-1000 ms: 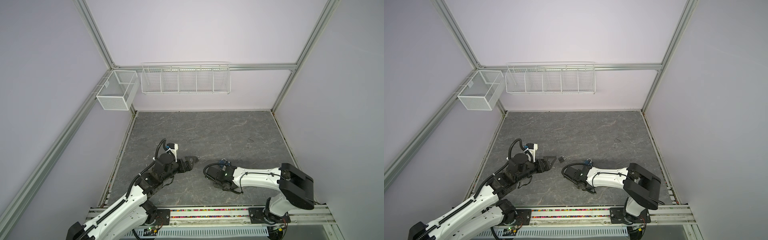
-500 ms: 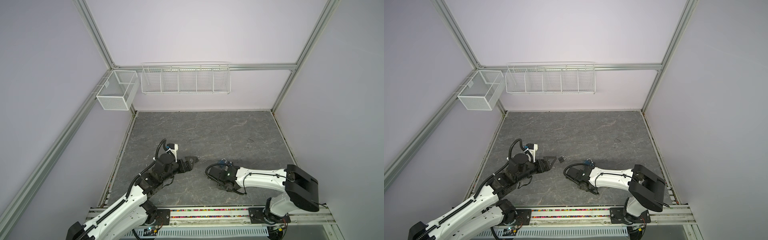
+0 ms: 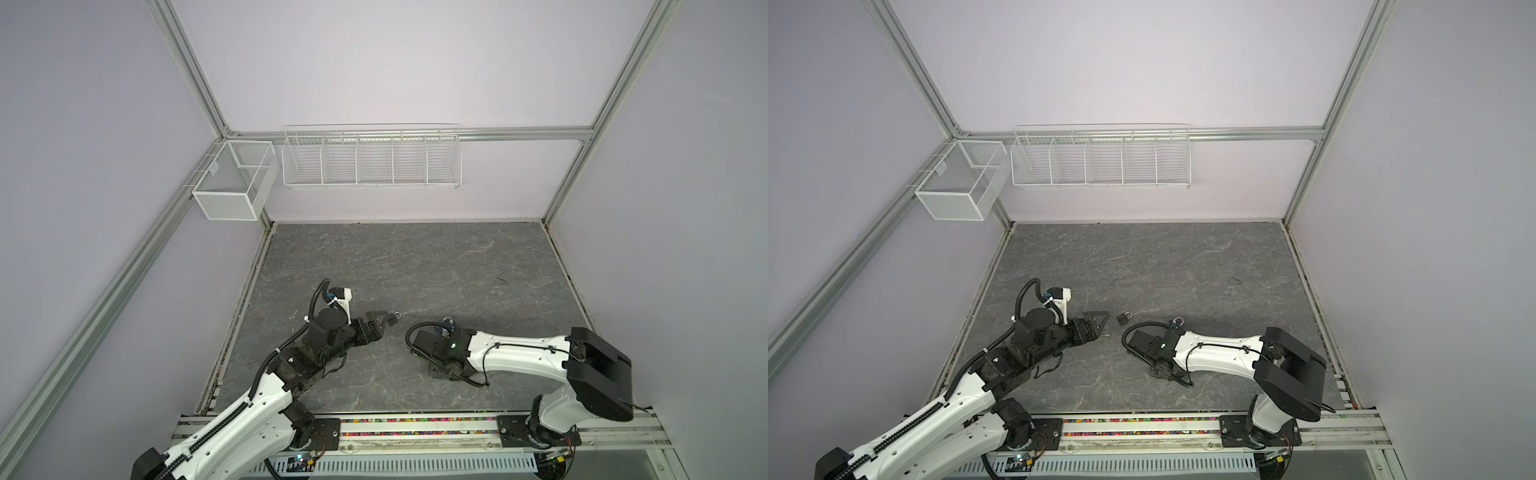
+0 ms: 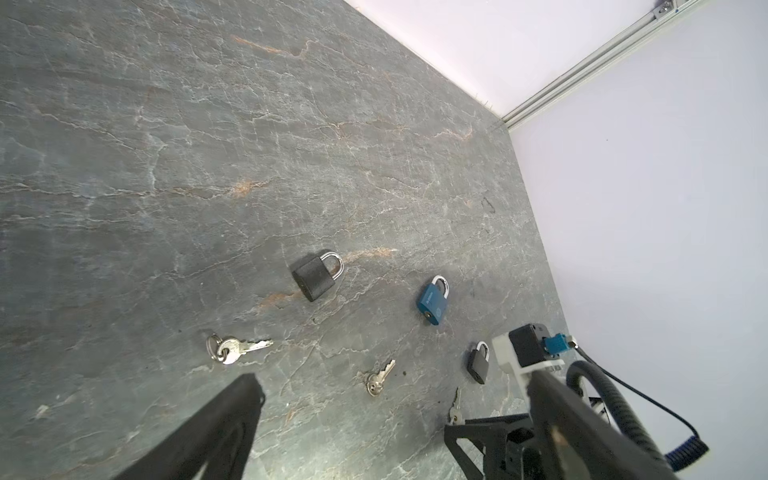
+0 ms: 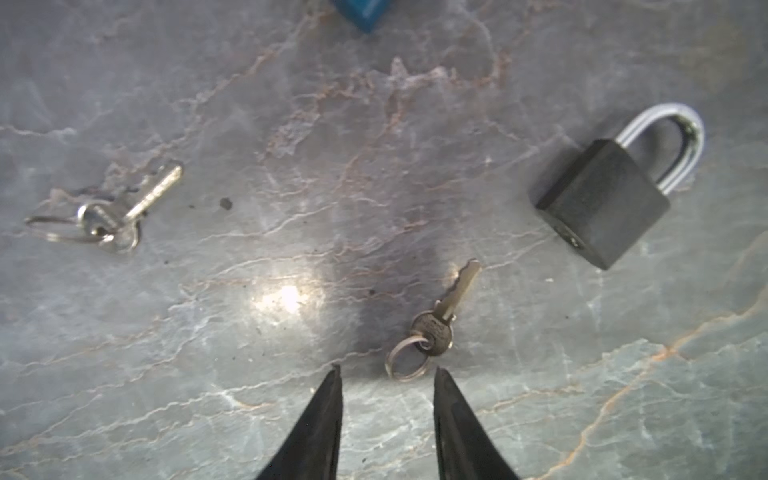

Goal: Unlock with the key
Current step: 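Lower the right gripper over the key ring beside the black padlock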

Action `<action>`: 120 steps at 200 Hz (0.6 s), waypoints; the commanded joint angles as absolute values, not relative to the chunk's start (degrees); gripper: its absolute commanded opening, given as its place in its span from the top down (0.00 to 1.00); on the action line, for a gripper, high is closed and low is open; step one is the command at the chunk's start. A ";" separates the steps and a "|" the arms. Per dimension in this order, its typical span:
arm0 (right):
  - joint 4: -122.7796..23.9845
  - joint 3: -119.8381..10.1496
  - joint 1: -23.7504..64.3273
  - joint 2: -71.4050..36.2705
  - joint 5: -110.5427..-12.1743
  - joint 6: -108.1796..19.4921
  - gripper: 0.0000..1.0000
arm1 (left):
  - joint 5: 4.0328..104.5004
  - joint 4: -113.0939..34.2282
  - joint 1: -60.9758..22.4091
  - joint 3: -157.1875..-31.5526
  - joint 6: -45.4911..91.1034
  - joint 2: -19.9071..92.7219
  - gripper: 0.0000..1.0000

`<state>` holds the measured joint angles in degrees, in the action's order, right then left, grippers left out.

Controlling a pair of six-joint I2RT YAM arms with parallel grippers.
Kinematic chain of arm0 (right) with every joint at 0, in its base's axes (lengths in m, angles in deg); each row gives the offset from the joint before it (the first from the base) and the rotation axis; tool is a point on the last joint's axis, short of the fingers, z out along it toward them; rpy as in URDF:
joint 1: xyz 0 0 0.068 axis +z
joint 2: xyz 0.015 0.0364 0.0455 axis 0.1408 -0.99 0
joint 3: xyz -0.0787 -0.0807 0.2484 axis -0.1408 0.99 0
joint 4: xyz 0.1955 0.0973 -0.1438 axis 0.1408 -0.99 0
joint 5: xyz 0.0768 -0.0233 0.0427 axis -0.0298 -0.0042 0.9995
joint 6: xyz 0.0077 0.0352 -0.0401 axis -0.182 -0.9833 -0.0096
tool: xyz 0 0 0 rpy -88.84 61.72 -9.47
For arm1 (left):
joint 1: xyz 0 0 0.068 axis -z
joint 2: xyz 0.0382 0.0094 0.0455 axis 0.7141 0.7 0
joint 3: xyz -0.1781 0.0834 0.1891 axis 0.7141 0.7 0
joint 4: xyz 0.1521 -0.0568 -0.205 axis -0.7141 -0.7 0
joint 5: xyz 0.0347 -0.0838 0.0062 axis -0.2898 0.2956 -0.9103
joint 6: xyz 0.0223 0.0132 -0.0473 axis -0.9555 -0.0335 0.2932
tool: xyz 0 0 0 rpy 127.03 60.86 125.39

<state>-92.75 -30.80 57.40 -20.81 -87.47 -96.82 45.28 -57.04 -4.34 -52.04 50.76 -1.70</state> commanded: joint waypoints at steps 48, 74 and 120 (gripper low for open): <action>-91.89 -30.65 56.71 -24.11 -86.75 -93.84 0.62 | 44.76 -57.41 -4.18 -52.85 51.69 -0.76 0.01; -92.00 -29.91 56.60 -24.26 -86.70 -94.09 0.64 | 45.93 -56.95 -4.18 -53.31 51.71 0.65 0.00; -92.19 -27.18 55.99 -22.12 -87.06 -94.84 0.71 | 46.55 -55.91 -4.18 -53.41 51.81 1.70 0.00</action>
